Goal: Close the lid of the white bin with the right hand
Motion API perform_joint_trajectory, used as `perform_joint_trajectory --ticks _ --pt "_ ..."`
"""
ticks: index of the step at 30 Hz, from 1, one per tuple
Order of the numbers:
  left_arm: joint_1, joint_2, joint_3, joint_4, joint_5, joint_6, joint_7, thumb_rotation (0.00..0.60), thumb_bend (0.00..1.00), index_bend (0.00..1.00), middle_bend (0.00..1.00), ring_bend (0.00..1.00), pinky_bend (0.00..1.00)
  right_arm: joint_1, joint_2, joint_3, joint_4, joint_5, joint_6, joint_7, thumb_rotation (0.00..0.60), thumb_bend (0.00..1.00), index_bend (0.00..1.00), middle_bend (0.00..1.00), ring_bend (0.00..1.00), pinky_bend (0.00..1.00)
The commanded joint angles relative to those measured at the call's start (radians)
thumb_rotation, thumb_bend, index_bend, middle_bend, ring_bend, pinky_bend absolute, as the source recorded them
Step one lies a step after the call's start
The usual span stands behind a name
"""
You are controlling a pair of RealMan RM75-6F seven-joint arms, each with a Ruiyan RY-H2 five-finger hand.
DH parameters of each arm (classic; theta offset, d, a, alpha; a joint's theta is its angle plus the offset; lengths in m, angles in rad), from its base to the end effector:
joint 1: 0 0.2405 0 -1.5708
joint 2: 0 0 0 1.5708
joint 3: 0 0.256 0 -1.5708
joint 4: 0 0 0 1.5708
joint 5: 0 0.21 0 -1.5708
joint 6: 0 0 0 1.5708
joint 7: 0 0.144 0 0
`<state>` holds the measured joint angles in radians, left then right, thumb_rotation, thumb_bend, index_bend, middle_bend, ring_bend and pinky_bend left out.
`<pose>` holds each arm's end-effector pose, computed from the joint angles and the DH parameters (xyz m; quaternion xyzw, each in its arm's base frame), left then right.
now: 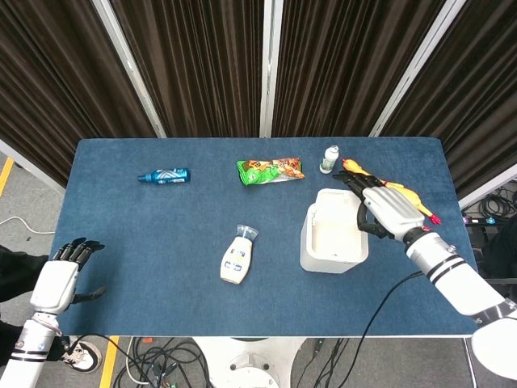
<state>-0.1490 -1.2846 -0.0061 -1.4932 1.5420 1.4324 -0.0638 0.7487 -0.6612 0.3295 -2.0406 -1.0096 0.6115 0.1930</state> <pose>-0.3059 0.1915 0.1002 -0.6169 -0.4195 -0.4144 0.5214 -0.1099 -0.3305 0.1888 0.6954 -0.5091 0.3712 0.3456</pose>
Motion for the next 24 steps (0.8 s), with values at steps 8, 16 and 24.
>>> perform_joint_trajectory --ticks 8,16,24 --pt "-0.002 -0.003 0.003 0.004 0.004 -0.003 0.003 0.6 0.0 0.24 0.21 0.11 0.18 -0.015 0.041 0.008 -0.037 -0.026 -0.062 0.099 0.6 1.0 0.0 0.0 0.0 0.0" --pt "-0.006 0.002 0.001 -0.011 0.006 -0.004 0.019 0.6 0.0 0.24 0.21 0.11 0.18 -0.084 0.084 0.037 -0.074 -0.178 -0.098 0.257 0.6 1.0 0.0 0.02 0.0 0.0" --pt "-0.008 0.003 0.001 -0.017 0.005 -0.007 0.026 0.6 0.0 0.24 0.21 0.11 0.18 -0.169 0.121 0.019 -0.114 -0.394 -0.056 0.412 0.6 1.0 0.0 0.02 0.0 0.0"
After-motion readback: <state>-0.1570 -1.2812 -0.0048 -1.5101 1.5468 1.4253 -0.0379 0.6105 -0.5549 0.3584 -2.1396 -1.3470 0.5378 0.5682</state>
